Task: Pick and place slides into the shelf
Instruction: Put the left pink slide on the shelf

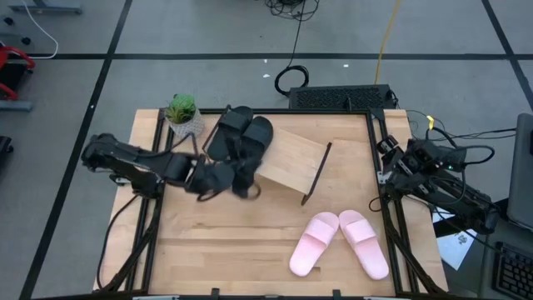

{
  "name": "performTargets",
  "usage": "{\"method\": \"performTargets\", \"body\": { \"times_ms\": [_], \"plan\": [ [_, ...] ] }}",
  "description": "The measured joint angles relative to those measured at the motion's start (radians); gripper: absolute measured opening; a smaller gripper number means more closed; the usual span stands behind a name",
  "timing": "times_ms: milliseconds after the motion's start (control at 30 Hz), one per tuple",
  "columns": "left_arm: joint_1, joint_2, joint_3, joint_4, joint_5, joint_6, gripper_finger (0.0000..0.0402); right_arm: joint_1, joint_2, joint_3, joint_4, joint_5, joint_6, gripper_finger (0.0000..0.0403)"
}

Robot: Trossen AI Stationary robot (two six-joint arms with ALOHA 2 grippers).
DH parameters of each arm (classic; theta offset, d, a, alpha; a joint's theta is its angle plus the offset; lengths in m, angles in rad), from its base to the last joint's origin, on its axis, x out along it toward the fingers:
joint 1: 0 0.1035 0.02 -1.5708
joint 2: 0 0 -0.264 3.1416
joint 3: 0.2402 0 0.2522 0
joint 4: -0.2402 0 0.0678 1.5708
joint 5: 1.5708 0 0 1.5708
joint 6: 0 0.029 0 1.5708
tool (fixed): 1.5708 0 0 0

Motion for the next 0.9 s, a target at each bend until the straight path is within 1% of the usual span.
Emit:
{"method": "performTargets", "body": {
  "times_ms": [133, 233, 300, 367, 500, 567, 700, 800, 900],
  "plan": [
    [-0.106, 0.022, 0.001, 0.021, 0.049, -0.109, 0.0157, 0.000, 0.000, 0.000, 0.000, -0.062, 0.000, 0.0187],
    [-0.178, 0.062, -0.001, 0.057, 0.050, -0.180, 0.0157, 0.000, 0.000, 0.000, 0.001, -0.094, 0.006, 0.0187],
    [-0.210, 0.100, 0.001, 0.113, 0.045, -0.187, 0.0157, 0.000, 0.000, 0.000, 0.001, -0.096, 0.026, 0.0187],
    [-0.238, 0.138, 0.000, 0.123, 0.025, -0.186, 0.0157, 0.000, 0.000, 0.000, 0.017, -0.096, 0.052, 0.0187],
    [-0.250, 0.220, 0.000, 0.151, 0.019, -0.214, 0.0157, 0.000, -0.001, 0.000, 0.108, -0.076, 0.149, 0.0187],
    [-0.247, 0.255, 0.000, 0.184, 0.023, -0.240, 0.0157, 0.000, -0.002, 0.000, 0.187, -0.049, 0.205, 0.0187],
    [-0.242, 0.317, -0.001, 0.250, 0.047, -0.241, 0.0157, 0.000, -0.003, 0.000, 0.334, -0.011, 0.307, 0.0187],
    [-0.243, 0.353, -0.001, 0.324, 0.052, -0.238, 0.0157, 0.000, -0.003, 0.000, 0.362, -0.009, 0.362, 0.0187],
    [-0.244, 0.394, -0.001, 0.386, 0.065, -0.241, 0.0157, 0.000, -0.003, 0.000, 0.363, -0.008, 0.368, 0.0187]
  ]
}}
